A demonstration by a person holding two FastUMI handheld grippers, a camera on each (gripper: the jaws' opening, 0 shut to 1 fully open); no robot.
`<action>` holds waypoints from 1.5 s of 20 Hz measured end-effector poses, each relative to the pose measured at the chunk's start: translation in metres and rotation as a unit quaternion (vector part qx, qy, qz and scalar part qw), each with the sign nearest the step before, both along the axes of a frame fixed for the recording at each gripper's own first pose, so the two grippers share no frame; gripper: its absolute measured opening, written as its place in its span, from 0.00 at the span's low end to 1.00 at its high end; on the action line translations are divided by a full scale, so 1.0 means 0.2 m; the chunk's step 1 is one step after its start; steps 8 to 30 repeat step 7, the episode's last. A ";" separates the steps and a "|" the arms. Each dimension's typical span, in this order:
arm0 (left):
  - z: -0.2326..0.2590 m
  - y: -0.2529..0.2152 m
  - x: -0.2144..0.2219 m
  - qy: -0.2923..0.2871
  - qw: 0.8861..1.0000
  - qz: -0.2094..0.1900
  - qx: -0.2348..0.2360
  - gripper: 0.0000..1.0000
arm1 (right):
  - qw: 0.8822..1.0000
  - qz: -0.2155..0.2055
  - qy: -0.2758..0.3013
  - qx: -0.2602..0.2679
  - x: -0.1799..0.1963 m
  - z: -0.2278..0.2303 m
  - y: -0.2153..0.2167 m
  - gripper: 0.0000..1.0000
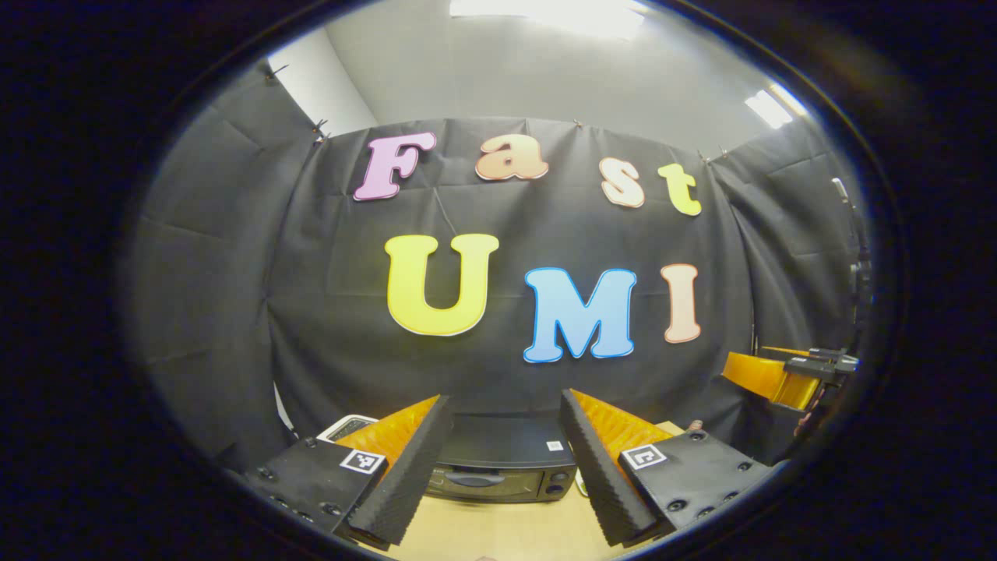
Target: Open the electric oven with the left hand, put the food in, and close the electric oven.
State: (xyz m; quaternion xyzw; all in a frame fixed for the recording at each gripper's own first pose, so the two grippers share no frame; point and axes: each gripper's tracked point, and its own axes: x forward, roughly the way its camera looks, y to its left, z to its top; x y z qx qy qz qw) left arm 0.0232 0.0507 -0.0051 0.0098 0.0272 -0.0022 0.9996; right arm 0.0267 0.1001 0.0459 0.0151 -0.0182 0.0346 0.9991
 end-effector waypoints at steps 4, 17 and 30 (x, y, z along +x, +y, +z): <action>-0.02 0.05 -0.02 0.008 1.000 0.002 -0.005 0.99 | 1.000 -0.003 0.005 0.002 -0.01 -0.02 0.03 0.98; -0.03 0.06 -0.02 0.012 1.000 -0.004 -0.008 0.95 | 1.000 -0.003 0.009 0.005 -0.01 -0.03 0.07 0.98; -0.03 0.06 -0.02 0.012 1.000 -0.004 -0.008 0.95 | 1.000 -0.003 0.009 0.005 -0.01 -0.03 0.07 0.98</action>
